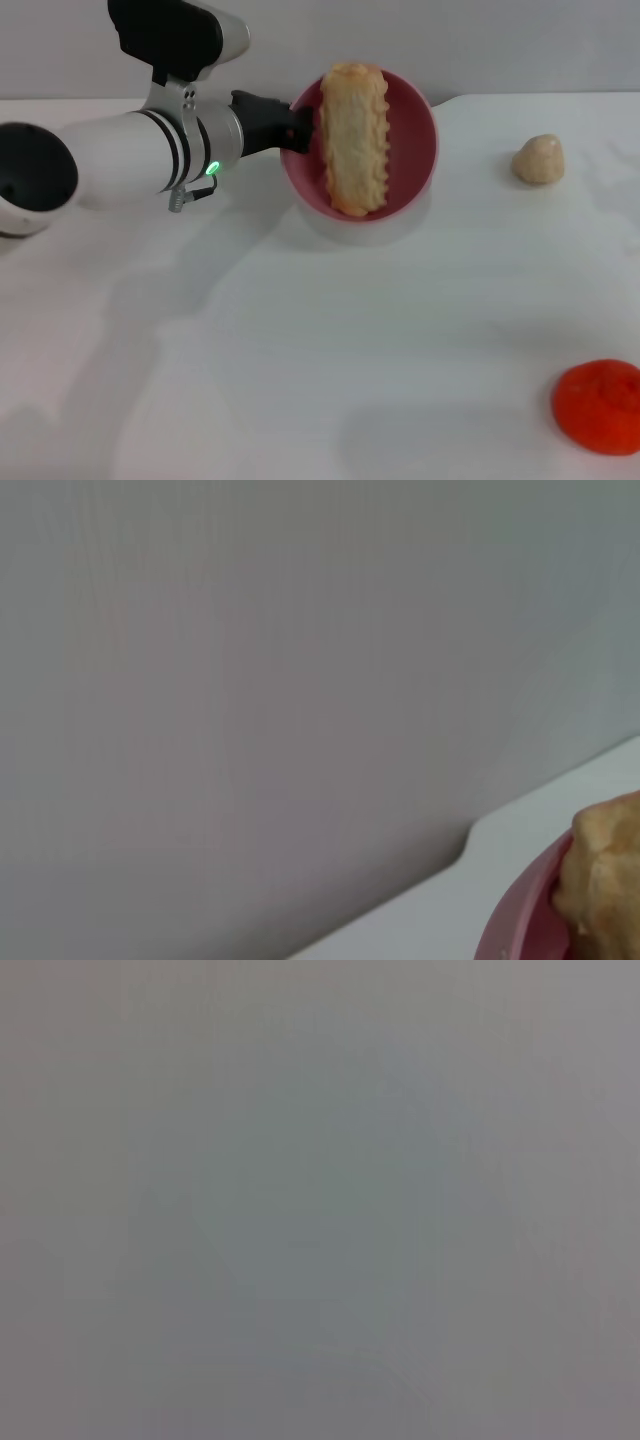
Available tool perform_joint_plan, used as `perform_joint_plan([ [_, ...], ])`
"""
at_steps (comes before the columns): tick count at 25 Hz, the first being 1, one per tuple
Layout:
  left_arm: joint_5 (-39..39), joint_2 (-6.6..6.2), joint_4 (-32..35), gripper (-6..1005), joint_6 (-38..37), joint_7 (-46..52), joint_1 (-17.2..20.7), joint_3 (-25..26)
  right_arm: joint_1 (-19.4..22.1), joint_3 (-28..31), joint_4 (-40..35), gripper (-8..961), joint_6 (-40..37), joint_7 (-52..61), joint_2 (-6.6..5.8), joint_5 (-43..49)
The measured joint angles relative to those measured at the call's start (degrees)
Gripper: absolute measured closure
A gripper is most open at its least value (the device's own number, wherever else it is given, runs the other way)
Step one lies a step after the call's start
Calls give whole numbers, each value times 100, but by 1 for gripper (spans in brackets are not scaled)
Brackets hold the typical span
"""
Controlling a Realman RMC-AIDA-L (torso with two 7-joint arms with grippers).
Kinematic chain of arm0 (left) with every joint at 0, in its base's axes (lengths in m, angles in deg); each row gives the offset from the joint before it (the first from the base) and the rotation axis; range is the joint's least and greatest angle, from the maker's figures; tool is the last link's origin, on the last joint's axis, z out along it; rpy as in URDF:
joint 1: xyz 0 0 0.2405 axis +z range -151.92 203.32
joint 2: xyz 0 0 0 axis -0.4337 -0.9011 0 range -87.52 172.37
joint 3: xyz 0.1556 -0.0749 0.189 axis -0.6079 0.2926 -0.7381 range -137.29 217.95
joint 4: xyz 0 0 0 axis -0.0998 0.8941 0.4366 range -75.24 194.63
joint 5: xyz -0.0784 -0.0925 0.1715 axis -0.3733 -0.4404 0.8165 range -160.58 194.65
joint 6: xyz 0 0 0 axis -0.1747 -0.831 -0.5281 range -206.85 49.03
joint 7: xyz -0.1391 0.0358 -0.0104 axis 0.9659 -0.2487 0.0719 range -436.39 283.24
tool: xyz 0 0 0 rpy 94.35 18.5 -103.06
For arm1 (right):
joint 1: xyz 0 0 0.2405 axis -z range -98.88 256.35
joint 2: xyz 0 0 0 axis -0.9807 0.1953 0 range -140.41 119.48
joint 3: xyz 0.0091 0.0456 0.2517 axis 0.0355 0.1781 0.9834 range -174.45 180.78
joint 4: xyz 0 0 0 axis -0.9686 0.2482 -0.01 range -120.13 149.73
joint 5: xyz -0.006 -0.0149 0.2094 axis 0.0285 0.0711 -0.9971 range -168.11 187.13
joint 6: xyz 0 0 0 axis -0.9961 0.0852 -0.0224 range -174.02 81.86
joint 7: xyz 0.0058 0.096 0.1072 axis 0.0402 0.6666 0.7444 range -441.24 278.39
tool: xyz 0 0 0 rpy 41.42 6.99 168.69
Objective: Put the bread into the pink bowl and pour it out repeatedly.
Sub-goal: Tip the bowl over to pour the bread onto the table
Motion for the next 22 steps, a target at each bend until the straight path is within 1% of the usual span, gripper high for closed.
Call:
perform_joint_plan([
  [1, -22, 0, 8, 953, -228, -1, 17, -165, 14, 13, -3, 582, 17, 0, -1, 0],
  [2, -24, 0, 9, 953, -242, -1, 18, -182, 28, 24, -5, 582, 36, -1, -3, 1],
  [7, -33, 5, 41, 952, -920, -1, 26, -716, 71, 48, -41, 583, 63, -3, -16, 3],
  [11, -33, 6, 39, 952, -1297, 6, 67, -972, 81, 74, -54, 583, 90, -5, -17, 21],
  [22, 15, 17, 2, 952, -2003, 11, 183, -1542, 80, 71, -35, 582, 205, -5, -18, 38],
])
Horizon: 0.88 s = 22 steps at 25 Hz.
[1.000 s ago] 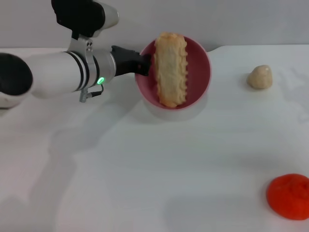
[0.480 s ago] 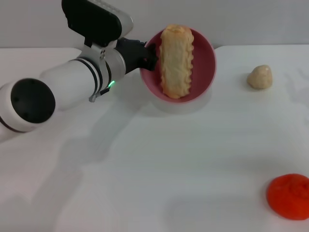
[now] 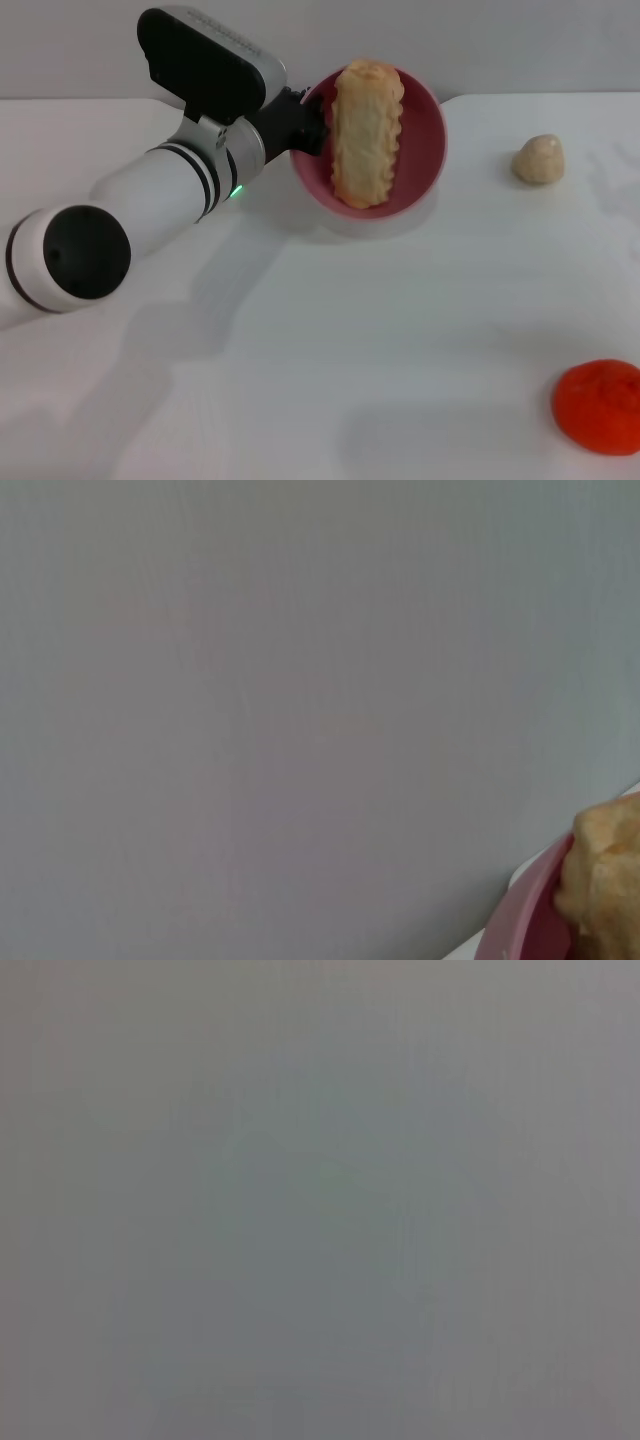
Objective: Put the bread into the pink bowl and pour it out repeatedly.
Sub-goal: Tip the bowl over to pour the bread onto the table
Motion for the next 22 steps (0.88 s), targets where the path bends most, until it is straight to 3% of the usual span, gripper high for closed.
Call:
perform_joint_plan([
  [9, 127, -7, -27, 952, -807, -12, 94, -556, -16, -45, 21, 582, 4, 0, 0, 0],
  [22, 279, 22, -309, 952, -1647, -12, 203, -635, -66, -61, 14, 583, 67, 0, 2, 9],
])
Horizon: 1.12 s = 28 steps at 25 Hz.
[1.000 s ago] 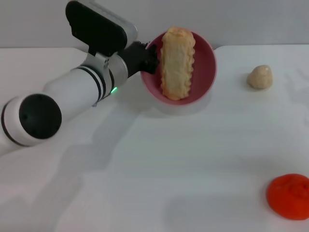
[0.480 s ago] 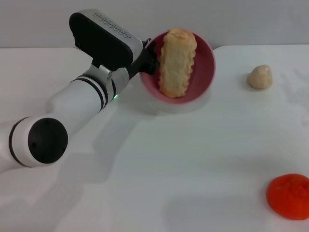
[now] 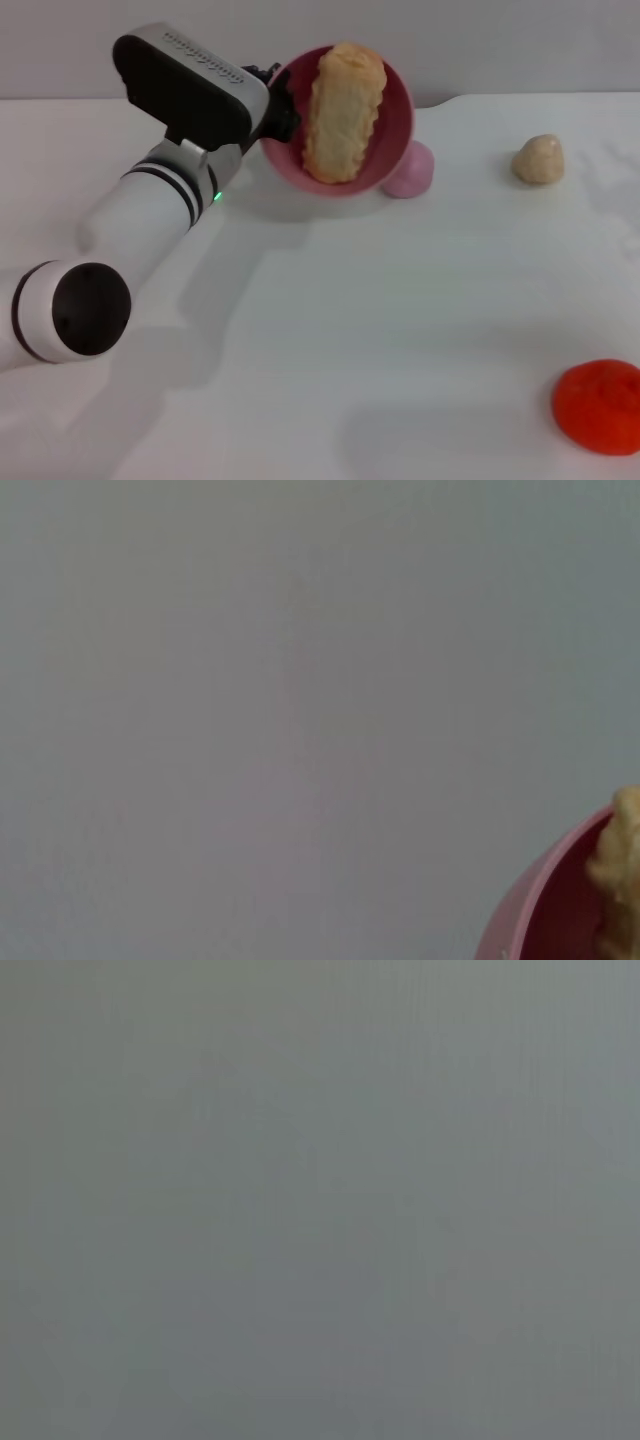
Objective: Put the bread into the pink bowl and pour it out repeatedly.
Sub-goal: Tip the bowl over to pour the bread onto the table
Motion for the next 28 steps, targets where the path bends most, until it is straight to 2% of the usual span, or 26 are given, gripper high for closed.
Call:
perform_joint_plan([
  [13, 4, -7, -152, 952, -143, 0, 101, 25, -92, -111, -27, 582, 4, 0, 7, 0],
  [28, 53, 3, -99, 952, -539, -1038, 99, -604, -69, -149, -11, 582, 83, 0, 14, 0],
])
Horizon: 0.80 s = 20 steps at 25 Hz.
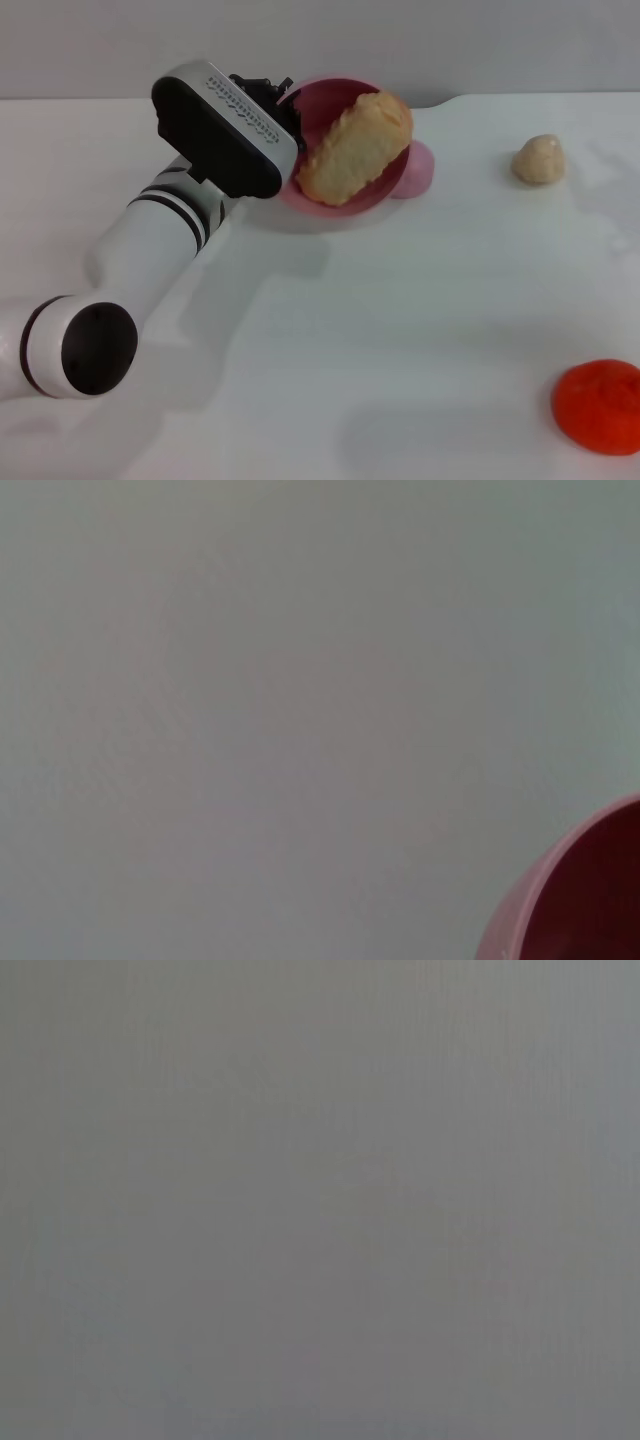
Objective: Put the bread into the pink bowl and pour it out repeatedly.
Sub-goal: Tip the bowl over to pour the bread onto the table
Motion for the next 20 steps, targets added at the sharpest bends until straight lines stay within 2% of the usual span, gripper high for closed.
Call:
perform_joint_plan([
  [12, 0, 19, 2, 952, -24, -907, -21, -111, -27, -62, 3, 582, 8, 4, 2, 0],
  [20, 0, 20, 1, 952, -24, -961, -92, -135, -85, -61, 47, 583, 8, 4, 2, 0],
])
